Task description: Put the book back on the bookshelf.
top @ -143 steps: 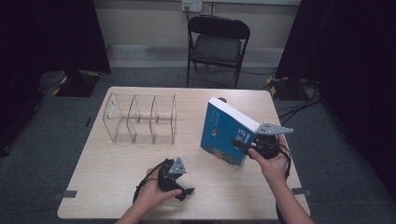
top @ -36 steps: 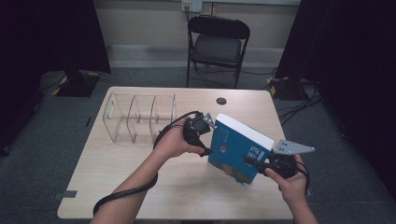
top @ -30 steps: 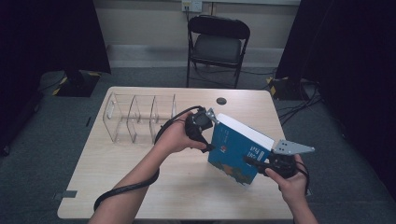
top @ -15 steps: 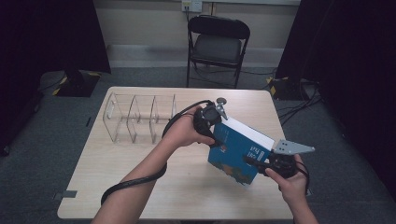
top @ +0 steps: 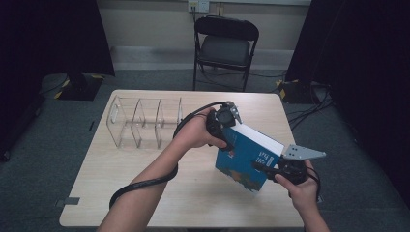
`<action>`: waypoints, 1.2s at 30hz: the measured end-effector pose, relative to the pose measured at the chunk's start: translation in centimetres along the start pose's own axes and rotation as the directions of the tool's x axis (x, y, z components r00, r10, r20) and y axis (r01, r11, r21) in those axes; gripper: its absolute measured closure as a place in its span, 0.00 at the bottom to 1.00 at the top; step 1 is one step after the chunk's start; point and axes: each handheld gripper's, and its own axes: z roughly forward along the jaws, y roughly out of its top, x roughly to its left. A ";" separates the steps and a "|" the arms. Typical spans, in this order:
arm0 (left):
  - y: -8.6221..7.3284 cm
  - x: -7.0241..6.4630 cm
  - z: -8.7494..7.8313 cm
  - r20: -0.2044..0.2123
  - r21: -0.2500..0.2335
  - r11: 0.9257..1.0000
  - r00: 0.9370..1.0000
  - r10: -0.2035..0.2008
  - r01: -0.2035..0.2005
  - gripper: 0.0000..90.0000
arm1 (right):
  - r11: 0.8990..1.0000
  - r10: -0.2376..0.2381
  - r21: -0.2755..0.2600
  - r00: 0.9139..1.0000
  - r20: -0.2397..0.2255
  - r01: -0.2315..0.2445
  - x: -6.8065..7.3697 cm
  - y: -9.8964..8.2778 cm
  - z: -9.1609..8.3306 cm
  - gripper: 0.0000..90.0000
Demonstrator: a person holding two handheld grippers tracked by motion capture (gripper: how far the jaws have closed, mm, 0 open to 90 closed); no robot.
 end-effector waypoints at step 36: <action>-0.1 -1.3 -2.4 0.077 0.165 0.985 0.996 0.039 -0.052 0.57 | 0.999 0.036 -0.023 0.996 -0.080 -0.037 -1.4 -2.2 0.1 0.44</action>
